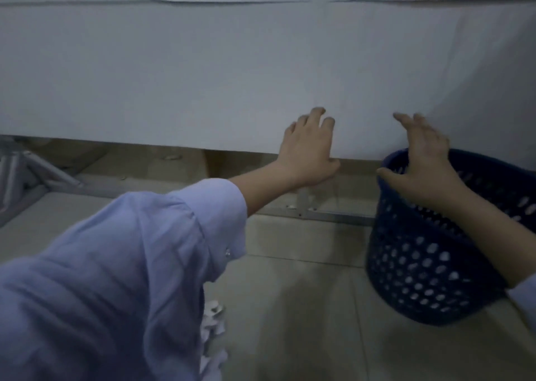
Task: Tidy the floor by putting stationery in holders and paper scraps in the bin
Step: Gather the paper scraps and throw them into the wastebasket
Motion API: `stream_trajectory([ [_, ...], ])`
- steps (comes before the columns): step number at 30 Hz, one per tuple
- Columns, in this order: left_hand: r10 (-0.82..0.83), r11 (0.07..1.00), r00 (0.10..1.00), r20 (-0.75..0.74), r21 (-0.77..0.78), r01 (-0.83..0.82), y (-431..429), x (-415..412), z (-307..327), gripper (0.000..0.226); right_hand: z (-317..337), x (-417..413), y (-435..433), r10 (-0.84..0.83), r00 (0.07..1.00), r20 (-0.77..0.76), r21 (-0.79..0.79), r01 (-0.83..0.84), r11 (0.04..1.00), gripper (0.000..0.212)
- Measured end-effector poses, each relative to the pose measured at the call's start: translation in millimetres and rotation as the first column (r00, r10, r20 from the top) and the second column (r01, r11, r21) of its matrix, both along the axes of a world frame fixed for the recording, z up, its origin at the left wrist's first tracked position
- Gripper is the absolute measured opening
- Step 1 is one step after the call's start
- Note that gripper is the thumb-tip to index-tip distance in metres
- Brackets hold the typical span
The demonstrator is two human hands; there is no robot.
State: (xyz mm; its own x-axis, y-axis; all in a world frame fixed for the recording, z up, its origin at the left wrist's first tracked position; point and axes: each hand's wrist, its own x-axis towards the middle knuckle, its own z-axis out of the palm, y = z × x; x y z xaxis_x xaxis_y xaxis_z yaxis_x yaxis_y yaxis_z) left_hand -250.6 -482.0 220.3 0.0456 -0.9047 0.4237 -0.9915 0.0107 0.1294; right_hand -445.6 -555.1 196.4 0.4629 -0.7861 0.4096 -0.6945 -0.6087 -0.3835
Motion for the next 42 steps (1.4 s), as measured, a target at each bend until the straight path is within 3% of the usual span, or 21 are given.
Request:
stream_trajectory([
  [4, 0.155, 0.987, 0.976, -0.151, 0.064, -0.147, 46, 76, -12, 0.075, -14, 69, 39, 0.093, 0.996, -0.003, 0.064, -0.092, 0.994, 0.091],
  [9, 0.346, 0.935, 0.886, -0.31, 0.197, -0.296, 128, 175, -60, 0.075, -48, 159, 86, 0.33, 0.938, -0.109, 0.203, -0.304, 0.931, 0.097],
  [13, 0.504, 0.85, 0.782, -0.366, 0.373, -0.373, 204, 221, -111, 0.081, -86, 219, 114, 0.49, 0.817, -0.303, 0.275, -0.417, 0.866, 0.106],
  [16, 0.592, 0.773, 0.704, -0.392, 0.522, -0.36, 258, 239, -152, 0.092, -111, 249, 137, 0.581, 0.728, -0.365, 0.393, -0.445, 0.805, 0.11],
  [23, 0.767, 0.544, 0.553, -0.324, 0.785, -0.295, 352, 239, -226, 0.128, -171, 261, 171, 0.691, 0.58, -0.43, 0.623, -0.364, 0.693, 0.136],
  [27, 0.837, 0.433, 0.492, -0.241, 0.84, -0.326, 391, 225, -255, 0.14, -203, 251, 182, 0.725, 0.516, -0.455, 0.72, -0.266, 0.641, 0.151],
  [31, 0.923, 0.313, 0.337, -0.184, 0.869, -0.383, 430, 211, -279, 0.15, -232, 247, 193, 0.734, 0.514, -0.444, 0.723, -0.277, 0.632, 0.158],
  [34, 0.957, 0.232, 0.26, -0.127, 0.874, -0.428, 447, 199, -289, 0.155, -247, 248, 197, 0.75, 0.46, -0.475, 0.719, -0.288, 0.632, 0.159],
  [38, 0.96, 0.262, 0.211, -0.181, 0.848, -0.461, 452, 187, -303, 0.152, -260, 249, 206, 0.795, 0.345, -0.499, 0.737, -0.313, 0.599, 0.161],
  [42, 0.936, 0.349, 0.222, -0.272, 0.792, -0.501, 438, 180, -311, 0.143, -265, 258, 211, 0.806, 0.325, -0.495, 0.723, -0.361, 0.59, 0.166],
])
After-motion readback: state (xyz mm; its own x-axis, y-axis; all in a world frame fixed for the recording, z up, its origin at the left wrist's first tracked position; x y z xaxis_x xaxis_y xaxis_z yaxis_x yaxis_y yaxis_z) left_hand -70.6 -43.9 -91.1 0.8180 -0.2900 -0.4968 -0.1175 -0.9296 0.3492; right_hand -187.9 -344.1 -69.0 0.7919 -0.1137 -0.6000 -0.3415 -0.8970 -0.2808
